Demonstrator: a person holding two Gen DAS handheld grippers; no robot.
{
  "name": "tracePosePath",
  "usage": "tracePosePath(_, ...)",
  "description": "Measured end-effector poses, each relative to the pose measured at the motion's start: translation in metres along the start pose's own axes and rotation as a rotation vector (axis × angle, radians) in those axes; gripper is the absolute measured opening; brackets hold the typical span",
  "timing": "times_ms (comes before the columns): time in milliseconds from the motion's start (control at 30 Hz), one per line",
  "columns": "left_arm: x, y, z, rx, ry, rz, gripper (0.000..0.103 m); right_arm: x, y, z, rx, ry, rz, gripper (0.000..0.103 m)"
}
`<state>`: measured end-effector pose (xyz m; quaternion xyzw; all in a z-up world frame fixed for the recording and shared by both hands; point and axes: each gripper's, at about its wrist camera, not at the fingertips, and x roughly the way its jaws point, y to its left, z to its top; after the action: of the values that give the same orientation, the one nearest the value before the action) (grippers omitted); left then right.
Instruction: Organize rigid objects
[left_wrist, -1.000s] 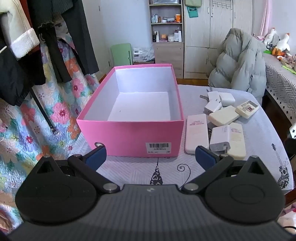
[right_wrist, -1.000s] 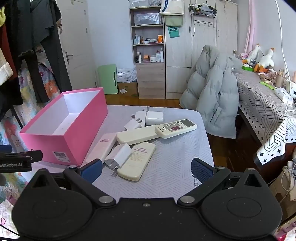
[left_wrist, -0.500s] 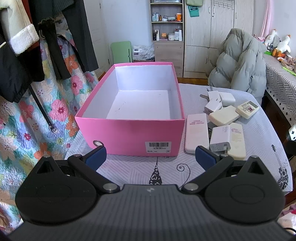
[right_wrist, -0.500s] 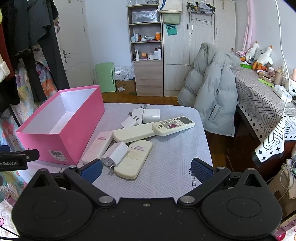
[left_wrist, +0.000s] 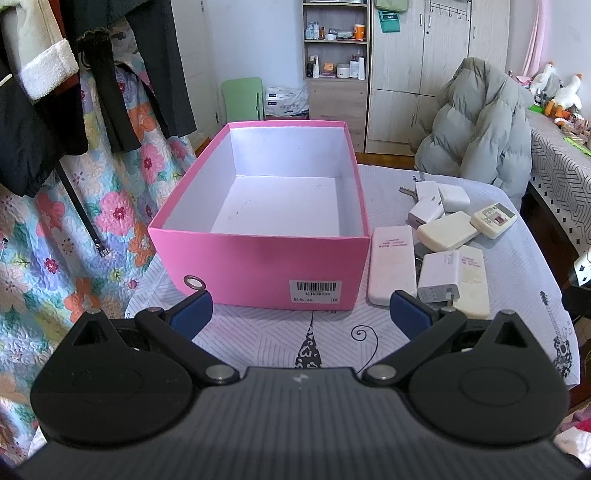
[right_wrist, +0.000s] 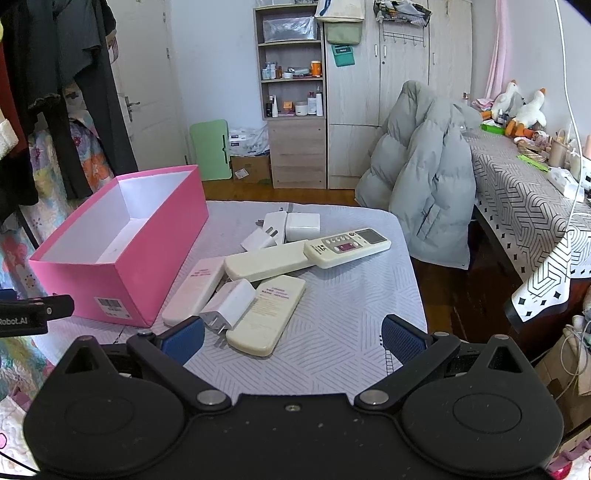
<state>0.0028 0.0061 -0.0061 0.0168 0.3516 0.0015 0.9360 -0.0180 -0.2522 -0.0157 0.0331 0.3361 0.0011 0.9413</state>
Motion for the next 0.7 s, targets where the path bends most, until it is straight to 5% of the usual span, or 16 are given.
tracePosePath(700, -0.009, -0.003, -0.002, 0.007, -0.01, -0.008, 0.103, 0.003, 0.001, 0.0, -0.01, 0.008, 0.006, 0.103)
